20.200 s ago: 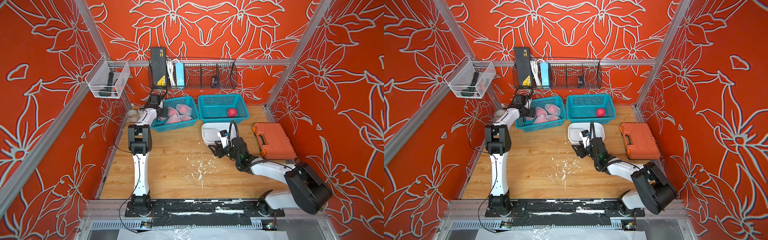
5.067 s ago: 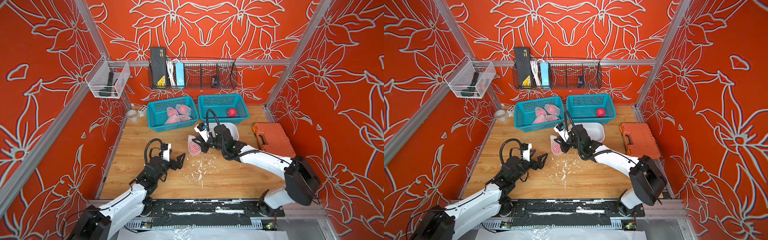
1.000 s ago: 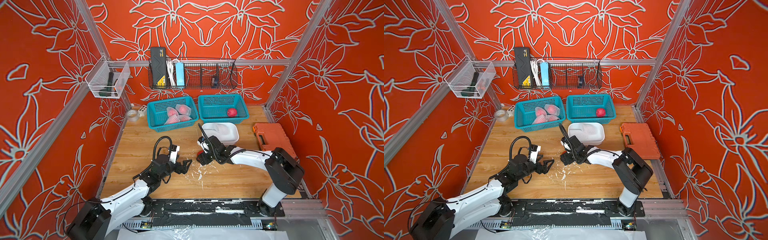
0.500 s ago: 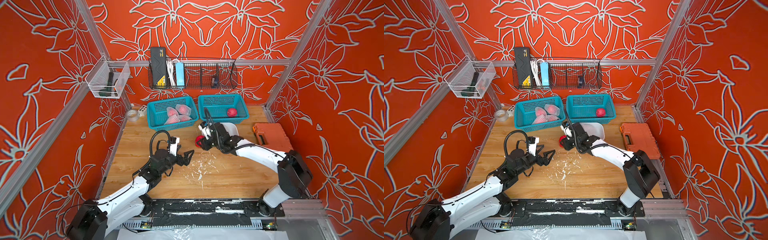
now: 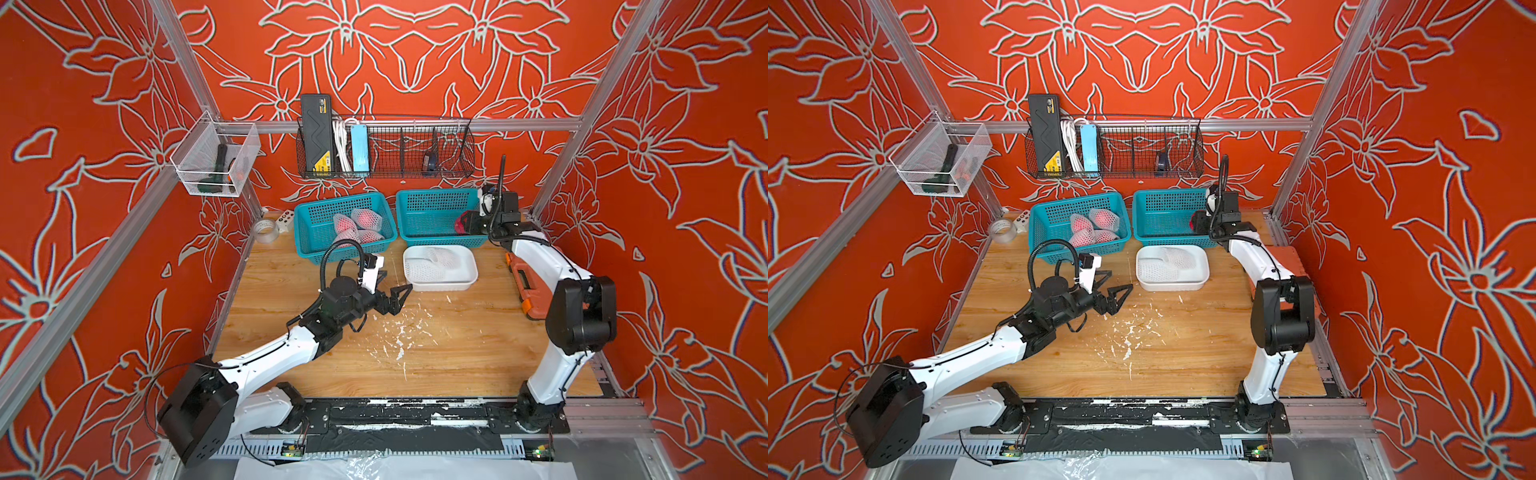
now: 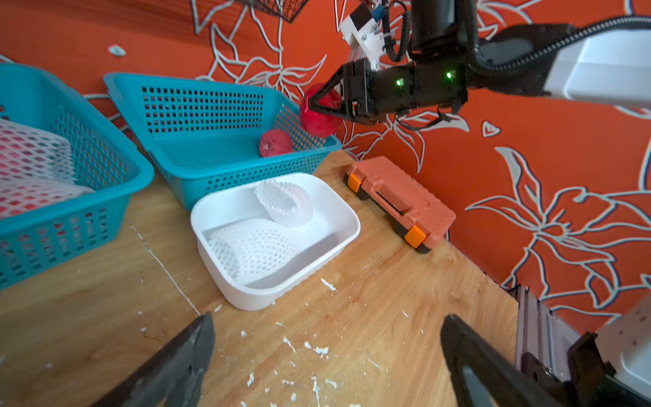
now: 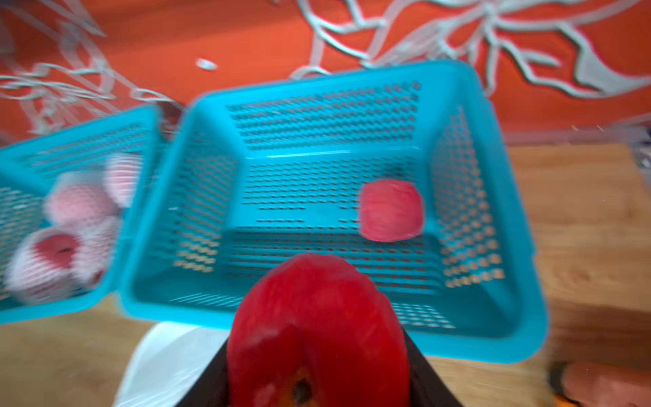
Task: Remove foam nets from apples
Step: Place the apple in the basket.
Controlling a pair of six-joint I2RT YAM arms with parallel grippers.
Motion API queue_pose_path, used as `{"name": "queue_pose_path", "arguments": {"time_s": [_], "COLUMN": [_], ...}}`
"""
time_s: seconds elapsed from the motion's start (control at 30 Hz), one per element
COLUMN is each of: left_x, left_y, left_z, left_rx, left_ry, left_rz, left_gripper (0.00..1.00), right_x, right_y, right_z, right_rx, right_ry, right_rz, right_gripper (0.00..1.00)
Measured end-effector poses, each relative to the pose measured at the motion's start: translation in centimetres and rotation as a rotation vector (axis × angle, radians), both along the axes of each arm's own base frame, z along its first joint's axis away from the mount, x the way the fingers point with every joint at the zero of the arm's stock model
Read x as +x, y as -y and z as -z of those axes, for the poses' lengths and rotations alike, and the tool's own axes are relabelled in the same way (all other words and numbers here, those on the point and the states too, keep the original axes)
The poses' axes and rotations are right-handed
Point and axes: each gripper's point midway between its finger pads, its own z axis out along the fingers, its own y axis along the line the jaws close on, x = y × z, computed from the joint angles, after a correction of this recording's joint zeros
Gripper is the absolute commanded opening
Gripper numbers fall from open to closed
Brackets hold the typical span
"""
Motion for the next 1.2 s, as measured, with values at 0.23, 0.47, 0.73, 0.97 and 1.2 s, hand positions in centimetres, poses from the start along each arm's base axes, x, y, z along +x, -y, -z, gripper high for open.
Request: {"name": "queue_pose_path", "arguments": {"time_s": [0.23, 0.47, 0.73, 0.97, 1.2], "left_x": [-0.3, 0.0, 0.1, 0.3, 0.8], "left_y": [0.2, 0.2, 0.3, 0.1, -0.5], "left_z": [3.5, 4.5, 5.5, 5.6, 5.8], "left_rx": [0.062, 0.093, 0.111, 0.130, 0.163], "left_ry": [-0.064, -0.068, -0.086, -0.076, -0.063], "left_rz": [0.012, 0.005, 0.006, -0.005, -0.039], "left_gripper": [0.98, 0.98, 0.97, 0.98, 0.98], "right_x": [3.0, 4.6, 6.7, 8.7, 8.9], "right_y": [1.9, 2.3, 2.8, 3.3, 3.4], "right_z": [3.0, 5.6, 7.6, 8.2, 7.3], "right_rx": [-0.054, -0.091, -0.128, -0.162, -0.159], "right_ry": [-0.064, -0.106, -0.128, -0.116, -0.093], "right_rz": [0.028, 0.043, 0.061, 0.084, 0.100], "right_gripper": [0.31, 0.30, 0.41, 0.73, 0.87]}}
